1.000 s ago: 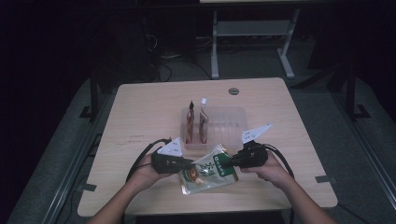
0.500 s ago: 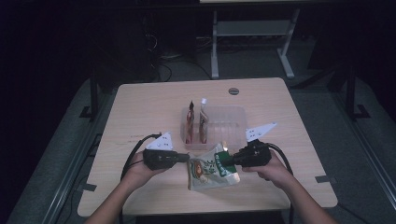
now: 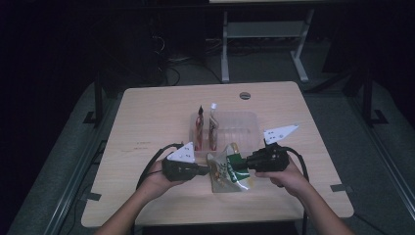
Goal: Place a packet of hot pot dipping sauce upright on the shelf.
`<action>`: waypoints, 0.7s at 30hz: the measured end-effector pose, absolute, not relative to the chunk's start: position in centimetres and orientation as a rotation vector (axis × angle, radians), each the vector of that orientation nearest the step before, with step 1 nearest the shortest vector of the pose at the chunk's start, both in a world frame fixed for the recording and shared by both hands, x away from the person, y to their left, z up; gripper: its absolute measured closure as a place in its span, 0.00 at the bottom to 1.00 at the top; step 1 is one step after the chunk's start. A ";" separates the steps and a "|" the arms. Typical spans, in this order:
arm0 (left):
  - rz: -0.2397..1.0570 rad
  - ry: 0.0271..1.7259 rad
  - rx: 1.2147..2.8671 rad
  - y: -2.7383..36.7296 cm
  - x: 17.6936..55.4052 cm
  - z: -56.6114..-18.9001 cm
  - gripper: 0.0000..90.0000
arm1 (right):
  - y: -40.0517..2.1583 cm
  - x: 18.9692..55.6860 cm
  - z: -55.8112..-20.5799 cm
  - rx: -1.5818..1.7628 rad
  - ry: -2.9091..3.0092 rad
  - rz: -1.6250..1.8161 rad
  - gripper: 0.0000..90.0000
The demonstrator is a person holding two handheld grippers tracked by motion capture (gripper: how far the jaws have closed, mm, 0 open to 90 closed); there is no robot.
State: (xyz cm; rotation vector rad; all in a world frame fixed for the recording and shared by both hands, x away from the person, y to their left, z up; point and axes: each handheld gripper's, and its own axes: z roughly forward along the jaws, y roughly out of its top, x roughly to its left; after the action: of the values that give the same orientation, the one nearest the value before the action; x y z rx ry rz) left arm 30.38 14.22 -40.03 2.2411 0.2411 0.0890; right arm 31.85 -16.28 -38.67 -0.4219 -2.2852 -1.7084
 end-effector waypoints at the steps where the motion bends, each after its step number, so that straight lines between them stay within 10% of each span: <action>1: 0.083 0.241 2.245 14.2 30.3 -40.1 1.00 | -16.5 31.8 -38.5 -0.425 -2.285 -1.715 1.00; 21: -0.113 0.368 2.339 16.0 30.0 -42.9 0.50 | -20.1 33.2 -35.3 -0.566 -2.322 -1.872 1.00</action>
State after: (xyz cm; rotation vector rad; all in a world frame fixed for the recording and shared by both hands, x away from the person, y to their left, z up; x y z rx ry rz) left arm 29.99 16.03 -42.92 2.3393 0.3684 -0.1128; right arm 33.24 -20.08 -35.33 -0.5664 -2.3220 -1.8717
